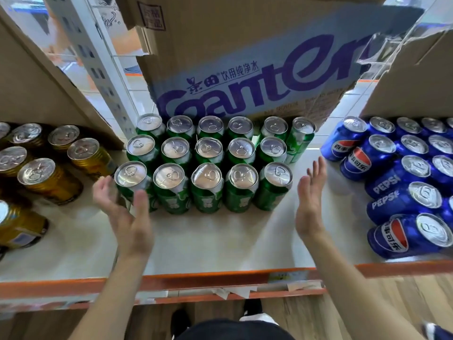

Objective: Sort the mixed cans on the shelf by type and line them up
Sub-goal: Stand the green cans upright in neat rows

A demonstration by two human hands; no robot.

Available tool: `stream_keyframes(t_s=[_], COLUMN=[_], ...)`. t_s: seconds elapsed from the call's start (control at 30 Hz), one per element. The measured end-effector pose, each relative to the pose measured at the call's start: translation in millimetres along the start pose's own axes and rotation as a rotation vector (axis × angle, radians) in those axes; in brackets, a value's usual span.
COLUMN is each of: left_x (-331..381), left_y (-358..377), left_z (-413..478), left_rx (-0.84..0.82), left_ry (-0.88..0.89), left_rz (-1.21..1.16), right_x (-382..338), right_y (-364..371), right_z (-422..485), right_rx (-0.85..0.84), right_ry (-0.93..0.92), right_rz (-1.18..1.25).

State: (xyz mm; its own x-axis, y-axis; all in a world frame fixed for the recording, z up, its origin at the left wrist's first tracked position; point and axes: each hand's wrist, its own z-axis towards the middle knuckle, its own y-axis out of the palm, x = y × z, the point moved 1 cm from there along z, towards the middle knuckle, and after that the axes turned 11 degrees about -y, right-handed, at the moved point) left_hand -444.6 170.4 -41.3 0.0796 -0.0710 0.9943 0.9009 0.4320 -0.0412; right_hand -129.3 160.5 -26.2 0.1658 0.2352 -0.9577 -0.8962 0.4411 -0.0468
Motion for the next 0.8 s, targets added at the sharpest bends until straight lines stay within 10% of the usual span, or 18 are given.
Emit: stream_keyframes(t_s=[0.27,0.43,0.8], left_x=[19.0,24.0,26.4], left_y=[2.6,3.1,8.2], left_z=[64.0,61.8,49.0], left_rx=[-0.278,-0.244,-0.239], left_ry=[-0.498,-0.522,-0.499], left_rz=[-0.34,-0.34,-0.413], right_x=[12.8,37.3,-10.7], right_y=[11.3,12.2,16.1], right_z=[87.6,81.0,15.9], right_rx=[0.004,-0.144,0.085], right_ry=[0.255,0.255,0.071], right_rz=[0.241,0.323,0.182])
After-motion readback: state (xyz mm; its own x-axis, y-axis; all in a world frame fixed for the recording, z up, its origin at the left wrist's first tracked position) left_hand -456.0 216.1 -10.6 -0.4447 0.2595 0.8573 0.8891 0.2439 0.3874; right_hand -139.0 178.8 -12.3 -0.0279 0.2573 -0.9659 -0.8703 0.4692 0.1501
